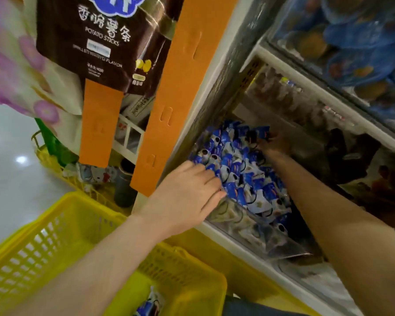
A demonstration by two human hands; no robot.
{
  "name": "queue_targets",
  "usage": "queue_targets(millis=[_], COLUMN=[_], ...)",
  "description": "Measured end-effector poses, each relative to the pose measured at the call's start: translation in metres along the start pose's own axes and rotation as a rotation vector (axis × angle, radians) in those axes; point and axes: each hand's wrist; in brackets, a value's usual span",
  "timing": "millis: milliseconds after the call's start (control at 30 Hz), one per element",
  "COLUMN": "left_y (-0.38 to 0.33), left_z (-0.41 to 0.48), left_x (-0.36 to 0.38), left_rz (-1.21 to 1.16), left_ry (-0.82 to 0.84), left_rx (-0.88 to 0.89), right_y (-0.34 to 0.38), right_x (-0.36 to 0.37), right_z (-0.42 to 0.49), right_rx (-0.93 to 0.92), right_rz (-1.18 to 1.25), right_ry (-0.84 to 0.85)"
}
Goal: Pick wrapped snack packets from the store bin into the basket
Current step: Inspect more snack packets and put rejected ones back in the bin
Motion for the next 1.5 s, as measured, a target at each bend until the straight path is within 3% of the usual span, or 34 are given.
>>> queue_targets(millis=[200, 367, 567, 667, 767, 833, 967, 1167, 1400, 1500], left_y=[0.004, 0.004, 0.002, 0.002, 0.003, 0.003, 0.004, 0.005, 0.000, -0.005], left_z=[-0.001, -0.002, -0.001, -0.001, -0.002, -0.002, -0.002, -0.002, -0.001, -0.002], left_x=[0.005, 0.008, 0.008, 0.009, 0.011, 0.011, 0.010, 0.008, 0.001, -0.004], left_rz=[-0.013, -0.020, -0.028, -0.031, -0.025, -0.022, -0.007, 0.016, 0.010, 0.021], left_ry=[-0.042, -0.059, -0.080, -0.089, -0.093, -0.092, -0.108, -0.108, -0.026, 0.028], left_rx=[0.029, 0.031, 0.044, 0.043, 0.037, 0.039, 0.050, 0.067, 0.024, -0.014], right_y=[0.004, 0.000, 0.000, -0.006, -0.015, -0.020, -0.024, -0.023, 0.002, 0.016], right_x=[-0.001, 0.008, 0.007, -0.003, -0.014, -0.018, -0.013, -0.011, -0.023, -0.037], right_z=[0.008, 0.010, 0.014, 0.012, 0.015, 0.019, 0.017, 0.016, -0.005, -0.026], right_rx=[-0.125, -0.141, -0.204, -0.216, -0.187, -0.160, -0.073, -0.008, -0.109, -0.213], right_rz=[-0.176, -0.122, -0.267, -0.175, -0.071, -0.124, -0.275, -0.224, -0.102, 0.015], right_ry=[0.214, 0.222, 0.277, 0.323, 0.165, 0.059, 0.175, 0.238, -0.109, -0.180])
Point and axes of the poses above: each hand's wrist, its own z-axis towards the middle knuckle, its own x-axis out of the palm, y = z × x, and after that the axes turned 3 degrees about -y, right-handed
